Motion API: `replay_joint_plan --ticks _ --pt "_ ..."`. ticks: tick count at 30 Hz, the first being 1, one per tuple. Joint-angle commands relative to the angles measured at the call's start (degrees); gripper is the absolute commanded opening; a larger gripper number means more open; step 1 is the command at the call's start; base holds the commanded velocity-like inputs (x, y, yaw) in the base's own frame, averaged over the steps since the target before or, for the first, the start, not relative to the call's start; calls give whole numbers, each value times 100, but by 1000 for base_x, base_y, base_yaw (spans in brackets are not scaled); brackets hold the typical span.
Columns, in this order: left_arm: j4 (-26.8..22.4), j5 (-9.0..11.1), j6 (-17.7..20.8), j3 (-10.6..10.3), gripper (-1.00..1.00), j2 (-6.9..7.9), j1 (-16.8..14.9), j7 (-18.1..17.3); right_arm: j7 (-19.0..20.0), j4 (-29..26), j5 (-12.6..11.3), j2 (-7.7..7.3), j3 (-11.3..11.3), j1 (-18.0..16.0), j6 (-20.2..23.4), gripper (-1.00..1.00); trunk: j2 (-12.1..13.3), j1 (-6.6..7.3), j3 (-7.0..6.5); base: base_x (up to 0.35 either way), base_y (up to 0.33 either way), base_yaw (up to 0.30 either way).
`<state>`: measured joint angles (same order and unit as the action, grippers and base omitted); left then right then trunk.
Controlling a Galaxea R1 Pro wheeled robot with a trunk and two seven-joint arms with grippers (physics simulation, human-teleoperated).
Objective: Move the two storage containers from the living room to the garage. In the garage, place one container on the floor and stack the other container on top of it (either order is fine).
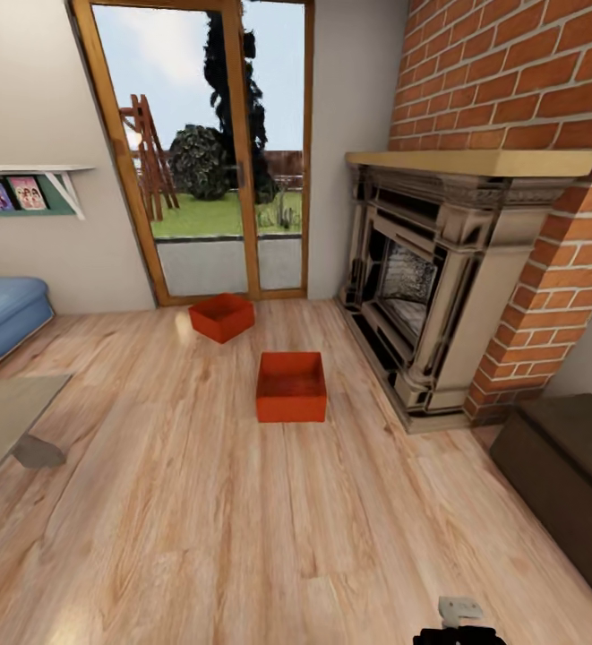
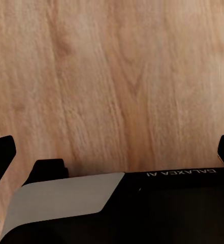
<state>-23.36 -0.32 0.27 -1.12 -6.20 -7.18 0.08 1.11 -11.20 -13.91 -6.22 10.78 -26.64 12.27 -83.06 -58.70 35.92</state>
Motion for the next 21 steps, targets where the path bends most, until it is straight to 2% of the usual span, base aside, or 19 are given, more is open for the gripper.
replay_joint_plan --ticks 1,6,21 --pt "-2 -4 5 -11 100 2 -3 1 3 -14 -52 -5 47 1 30 100 -2 -3 5 323 -90 230" --pt "-2 -4 5 -11 100 3 -3 1 3 -14 -54 -8 47 1 30 100 -2 -3 5 323 -91 95" --pt "-2 -4 5 -20 100 1 -3 1 3 -14 -51 -9 67 1 30 100 -2 -3 5 323 -96 5"
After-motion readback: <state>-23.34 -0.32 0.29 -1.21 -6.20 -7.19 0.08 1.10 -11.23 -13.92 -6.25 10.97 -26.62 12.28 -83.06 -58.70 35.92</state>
